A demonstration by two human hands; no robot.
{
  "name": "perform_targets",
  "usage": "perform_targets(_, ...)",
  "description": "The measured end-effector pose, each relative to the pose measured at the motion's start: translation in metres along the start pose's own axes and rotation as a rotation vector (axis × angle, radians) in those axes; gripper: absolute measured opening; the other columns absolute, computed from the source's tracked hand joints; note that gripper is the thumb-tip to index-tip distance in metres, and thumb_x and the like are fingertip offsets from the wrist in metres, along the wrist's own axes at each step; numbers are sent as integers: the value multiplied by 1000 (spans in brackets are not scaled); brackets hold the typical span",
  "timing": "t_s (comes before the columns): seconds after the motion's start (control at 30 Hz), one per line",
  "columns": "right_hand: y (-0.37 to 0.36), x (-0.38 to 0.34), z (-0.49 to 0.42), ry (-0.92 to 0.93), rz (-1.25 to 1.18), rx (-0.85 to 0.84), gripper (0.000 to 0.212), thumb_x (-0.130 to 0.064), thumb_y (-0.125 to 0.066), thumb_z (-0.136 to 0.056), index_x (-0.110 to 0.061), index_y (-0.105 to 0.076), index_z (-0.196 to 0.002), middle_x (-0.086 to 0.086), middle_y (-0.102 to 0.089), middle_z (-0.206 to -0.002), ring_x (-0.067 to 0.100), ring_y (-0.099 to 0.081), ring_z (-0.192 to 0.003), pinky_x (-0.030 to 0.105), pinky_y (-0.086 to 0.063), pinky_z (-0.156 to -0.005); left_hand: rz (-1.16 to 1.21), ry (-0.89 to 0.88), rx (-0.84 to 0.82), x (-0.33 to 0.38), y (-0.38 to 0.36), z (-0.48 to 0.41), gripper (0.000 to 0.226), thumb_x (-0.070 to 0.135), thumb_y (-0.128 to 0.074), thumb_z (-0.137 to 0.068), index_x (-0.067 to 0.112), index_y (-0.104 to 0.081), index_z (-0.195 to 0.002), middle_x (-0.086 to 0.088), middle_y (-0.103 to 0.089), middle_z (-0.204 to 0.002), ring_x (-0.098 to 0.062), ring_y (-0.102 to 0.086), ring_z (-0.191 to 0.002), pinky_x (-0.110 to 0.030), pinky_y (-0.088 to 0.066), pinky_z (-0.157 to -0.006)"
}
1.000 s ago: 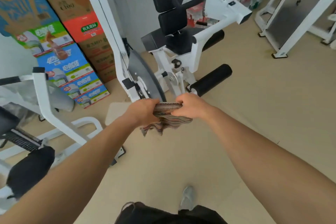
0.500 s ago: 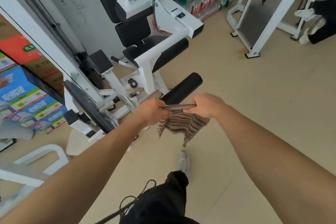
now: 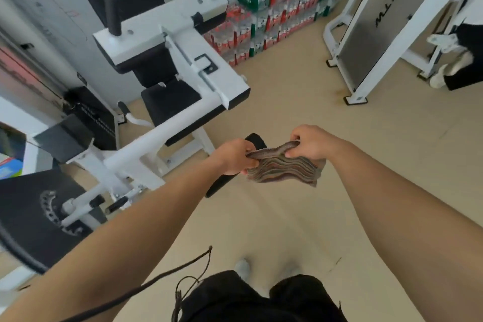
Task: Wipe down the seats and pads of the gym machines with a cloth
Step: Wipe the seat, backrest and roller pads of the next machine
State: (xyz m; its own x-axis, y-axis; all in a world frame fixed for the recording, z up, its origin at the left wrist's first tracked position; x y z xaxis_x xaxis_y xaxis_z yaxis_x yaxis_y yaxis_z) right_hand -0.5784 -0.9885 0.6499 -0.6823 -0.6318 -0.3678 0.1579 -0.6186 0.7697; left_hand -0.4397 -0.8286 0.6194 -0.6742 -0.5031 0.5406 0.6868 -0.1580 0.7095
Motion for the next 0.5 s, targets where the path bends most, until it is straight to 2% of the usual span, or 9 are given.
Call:
perform_targets(0.13, 49, 56, -53, 54, -10, 13, 18, -26, -78, -82, -21, -63, -92, 3, -66, -97, 22, -60, -91, 30, -43, -73, 25, 37, 4, 43, 11, -73, 12, 29, -58, -96, 20, -64, -98, 9, -67, -72, -10, -69, -67, -30, -52, -67)
perform_targets(0.27, 112, 119, -110, 113, -24, 41, 18, -33, -73, -87, -19, -65, -96, 4, -65, -101, 21, -58, -91, 29, -38, -72, 43, 81, 19, 90, 21, -148, 11, 29, -57, -97, 19, -60, -97, 10, -63, -66, -9, -66, -61, -27, -44, -59)
perform_targets(0.43, 199, 169, -174, 214, -1, 43, 26, -42, -71, -87, -18, -67, -95, 2, -62, -94, 23, -58, -92, 31, -40, -73, 88, 189, 101, 145, 46, -231, 11, 28, -55, -95, 19, -60, -96, 6, -66, -69, -15, -70, -68, -36, -56, -72)
perform_targets(0.5, 226, 178, -198, 258, 10, 33, 23, -43, -69, -88, -20, -66, -91, 1, -62, -88, 23, -59, -87, 30, -40, -71, 74, 249, 138, 161, 59, -259, 14, 27, -52, -94, 17, -60, -100, 5, -64, -70, -16, -68, -69, -34, -54, -67)
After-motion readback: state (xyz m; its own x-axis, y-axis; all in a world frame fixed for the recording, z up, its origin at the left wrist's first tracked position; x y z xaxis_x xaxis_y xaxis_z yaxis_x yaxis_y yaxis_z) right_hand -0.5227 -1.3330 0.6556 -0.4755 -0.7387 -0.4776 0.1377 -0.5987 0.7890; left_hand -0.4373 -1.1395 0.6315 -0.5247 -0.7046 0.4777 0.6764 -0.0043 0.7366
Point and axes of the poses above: each hand's wrist, its own z-axis away from the middle knuckle, its own y-axis out of the back of the hand, x = y × z, the point moved 3 cm from there along -z, towards the middle knuckle
